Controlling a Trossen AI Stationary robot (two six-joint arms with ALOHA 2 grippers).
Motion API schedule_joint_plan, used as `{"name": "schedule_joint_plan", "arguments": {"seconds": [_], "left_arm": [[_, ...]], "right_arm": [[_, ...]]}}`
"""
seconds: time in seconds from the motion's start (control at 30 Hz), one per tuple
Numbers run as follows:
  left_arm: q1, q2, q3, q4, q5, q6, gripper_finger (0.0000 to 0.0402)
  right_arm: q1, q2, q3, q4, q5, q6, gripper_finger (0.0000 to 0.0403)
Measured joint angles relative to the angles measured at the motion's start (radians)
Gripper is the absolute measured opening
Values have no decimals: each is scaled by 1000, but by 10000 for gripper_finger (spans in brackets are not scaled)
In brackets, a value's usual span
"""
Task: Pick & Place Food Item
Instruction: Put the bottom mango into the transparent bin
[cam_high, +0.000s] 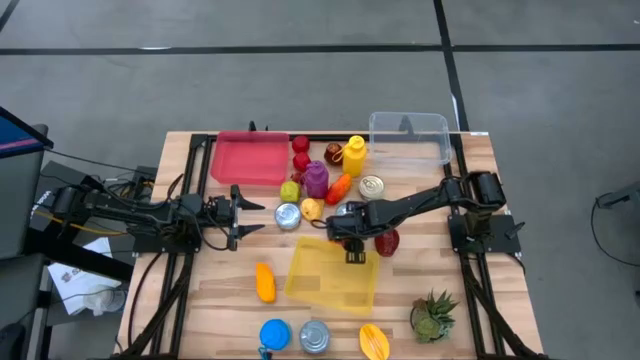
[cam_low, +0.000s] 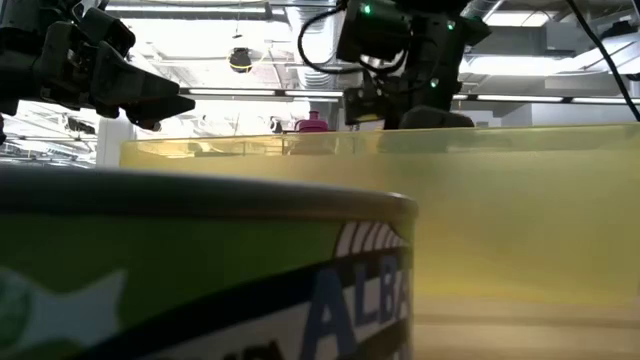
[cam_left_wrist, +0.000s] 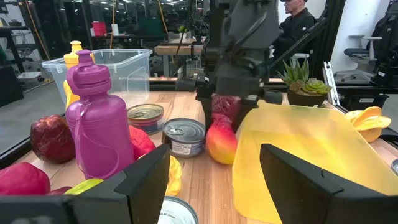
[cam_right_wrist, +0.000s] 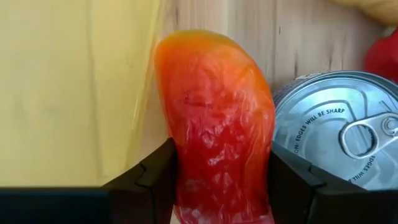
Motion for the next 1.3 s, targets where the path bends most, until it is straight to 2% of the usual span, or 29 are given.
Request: {"name": "schedule_joint_plan", "arguments": {"seconds": [0.33, 0.87, 0.93, 1.1, 1.2, 1.3], "left_arm": [[0, 0, 0, -1, 0, 0, 245], [0, 0, 0, -13, 0, 0, 245], [0, 0, 0, -13, 0, 0, 245], [0, 0, 0, -13, 0, 0, 245], [0, 0, 0, -18, 0, 0, 245], [0, 0, 0, -25, 0, 0, 245]], "right_arm": [[12, 0, 146, -99, -1, -39, 181], [-23, -1, 151, -130, 1, -37, 179], [-39, -1, 151, -130, 1, -37, 191], [-73, 0, 151, -128, 0, -42, 252], [-86, 0, 146, -104, -4, -53, 256], [-97, 0, 117, -67, -68, -72, 252]]}}
